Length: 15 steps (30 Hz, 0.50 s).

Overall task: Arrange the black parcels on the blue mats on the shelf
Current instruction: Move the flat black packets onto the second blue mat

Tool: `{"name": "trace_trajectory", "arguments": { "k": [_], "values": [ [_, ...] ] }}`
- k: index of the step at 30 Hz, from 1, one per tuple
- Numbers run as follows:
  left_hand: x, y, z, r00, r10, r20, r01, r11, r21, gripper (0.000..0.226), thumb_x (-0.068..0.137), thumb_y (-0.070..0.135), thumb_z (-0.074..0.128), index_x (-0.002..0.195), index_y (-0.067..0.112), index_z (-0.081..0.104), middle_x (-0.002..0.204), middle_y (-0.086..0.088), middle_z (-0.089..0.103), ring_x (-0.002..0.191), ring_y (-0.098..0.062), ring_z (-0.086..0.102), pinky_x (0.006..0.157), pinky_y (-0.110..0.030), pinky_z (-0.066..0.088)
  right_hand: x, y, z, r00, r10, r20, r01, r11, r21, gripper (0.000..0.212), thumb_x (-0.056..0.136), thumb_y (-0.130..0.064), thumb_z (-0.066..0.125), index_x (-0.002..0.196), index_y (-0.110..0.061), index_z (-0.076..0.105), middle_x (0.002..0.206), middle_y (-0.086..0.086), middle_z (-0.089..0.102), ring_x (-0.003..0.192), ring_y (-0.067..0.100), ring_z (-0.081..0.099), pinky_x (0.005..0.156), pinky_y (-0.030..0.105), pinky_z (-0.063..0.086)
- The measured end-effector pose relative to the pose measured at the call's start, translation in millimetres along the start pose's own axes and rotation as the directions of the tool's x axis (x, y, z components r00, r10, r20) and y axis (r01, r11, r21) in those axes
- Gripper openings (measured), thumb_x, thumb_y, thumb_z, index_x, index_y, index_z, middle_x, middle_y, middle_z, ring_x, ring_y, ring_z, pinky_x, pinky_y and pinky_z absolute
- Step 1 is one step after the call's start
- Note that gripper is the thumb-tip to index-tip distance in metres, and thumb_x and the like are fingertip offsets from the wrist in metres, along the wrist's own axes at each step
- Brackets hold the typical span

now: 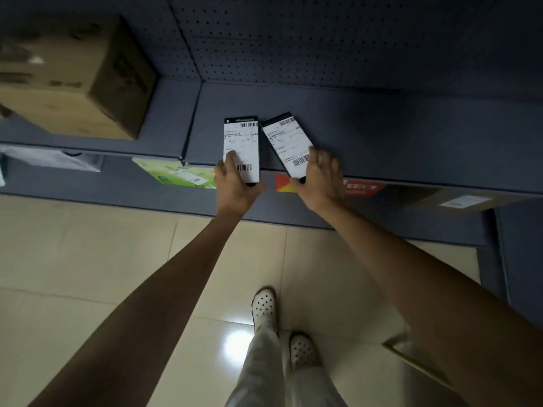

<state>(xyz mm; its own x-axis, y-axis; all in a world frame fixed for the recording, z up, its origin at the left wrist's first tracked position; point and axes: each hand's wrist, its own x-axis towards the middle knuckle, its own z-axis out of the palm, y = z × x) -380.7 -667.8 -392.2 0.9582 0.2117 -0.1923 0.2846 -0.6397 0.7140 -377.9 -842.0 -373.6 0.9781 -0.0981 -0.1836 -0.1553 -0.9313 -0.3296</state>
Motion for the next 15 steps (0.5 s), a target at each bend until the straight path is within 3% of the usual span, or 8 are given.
{"name": "trace_trajectory", "arguments": {
  "k": [7, 13, 15],
  "values": [
    [-101, -24, -112, 0.985, -0.075, -0.157, 0.069, 0.997, -0.043, 0.093, 0.071, 0.018, 0.080, 0.148, 0.013, 0.029, 0.140, -0.018, 0.033, 0.126, -0.038, 0.038, 0.107, -0.049, 0.039, -83, -84, -46, 0.971, -0.238, 0.031, 0.239, 0.971, -0.031, 0.077, 0.086, -0.042, 0.065, 0.147, -0.010, 0.029, 0.142, 0.013, 0.040, 0.125, 0.034, 0.040, 0.100, 0.043, 0.038],
    [-175, -43, -226, 0.929, -0.149, -0.340, 0.127, 0.988, -0.087, 0.094, 0.072, 0.017, 0.082, 0.149, 0.012, 0.029, 0.139, -0.016, 0.034, 0.123, -0.032, 0.043, 0.101, -0.033, 0.041, -150, -185, -83, 0.881, -0.470, 0.056, 0.472, 0.881, -0.023, 0.078, 0.087, -0.044, 0.063, 0.148, -0.012, 0.026, 0.144, 0.011, 0.038, 0.127, 0.032, 0.038, 0.102, 0.042, 0.038],
    [-192, -46, -267, 0.900, -0.165, -0.403, 0.135, 0.986, -0.102, 0.094, 0.072, 0.018, 0.081, 0.149, 0.012, 0.028, 0.139, -0.015, 0.033, 0.122, -0.032, 0.044, 0.102, -0.035, 0.043, -167, -222, -97, 0.840, -0.540, 0.042, 0.541, 0.841, -0.009, 0.078, 0.087, -0.045, 0.062, 0.148, -0.012, 0.025, 0.145, 0.011, 0.037, 0.128, 0.031, 0.037, 0.103, 0.041, 0.037]
  ]
}}
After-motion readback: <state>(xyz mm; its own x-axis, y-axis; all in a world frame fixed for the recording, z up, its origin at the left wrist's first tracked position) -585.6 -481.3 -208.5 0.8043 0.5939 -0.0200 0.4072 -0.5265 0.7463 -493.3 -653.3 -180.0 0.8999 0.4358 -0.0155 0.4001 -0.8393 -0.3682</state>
